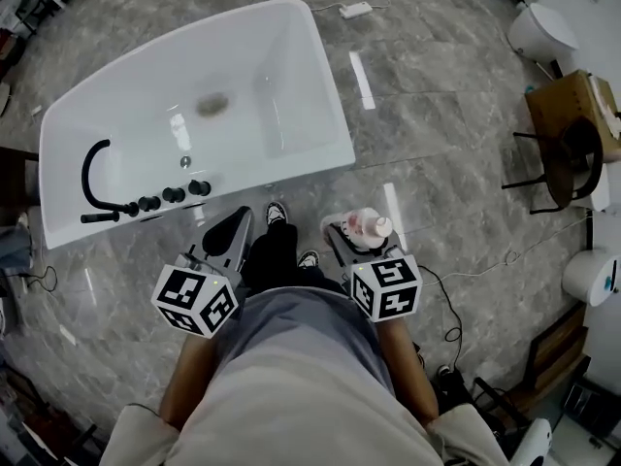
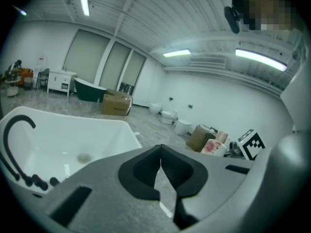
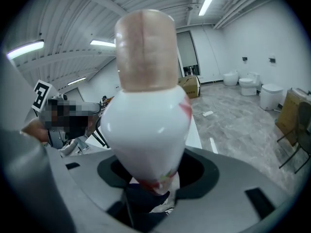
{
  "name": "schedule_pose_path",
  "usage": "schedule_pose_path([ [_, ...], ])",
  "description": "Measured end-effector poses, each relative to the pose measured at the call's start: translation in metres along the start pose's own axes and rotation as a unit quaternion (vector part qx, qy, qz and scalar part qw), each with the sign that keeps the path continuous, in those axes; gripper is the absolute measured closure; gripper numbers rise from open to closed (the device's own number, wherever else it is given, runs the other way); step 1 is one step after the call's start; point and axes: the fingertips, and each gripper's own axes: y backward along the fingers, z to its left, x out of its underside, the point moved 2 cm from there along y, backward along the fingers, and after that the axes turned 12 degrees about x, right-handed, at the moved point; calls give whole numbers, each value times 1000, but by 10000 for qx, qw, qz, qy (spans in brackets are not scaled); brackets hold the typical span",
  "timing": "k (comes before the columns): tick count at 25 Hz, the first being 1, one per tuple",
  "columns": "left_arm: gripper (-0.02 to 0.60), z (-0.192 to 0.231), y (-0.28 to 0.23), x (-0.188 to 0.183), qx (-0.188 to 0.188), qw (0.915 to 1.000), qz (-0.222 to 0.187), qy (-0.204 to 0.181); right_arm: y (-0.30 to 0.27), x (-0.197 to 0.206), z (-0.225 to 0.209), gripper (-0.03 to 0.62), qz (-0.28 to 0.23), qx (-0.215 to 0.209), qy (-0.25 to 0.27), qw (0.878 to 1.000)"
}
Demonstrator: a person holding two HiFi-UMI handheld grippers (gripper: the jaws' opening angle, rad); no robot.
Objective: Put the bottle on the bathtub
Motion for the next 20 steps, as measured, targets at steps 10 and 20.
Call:
schedule_pose_path([
  [10, 573, 38, -40, -44, 565, 9983, 50, -160, -36, -48, 10, 370, 134, 207, 137, 9996],
  [20, 572, 91, -58, -83, 1035, 9942, 97, -293, -89, -92, 30, 370, 110, 394, 14, 9992],
])
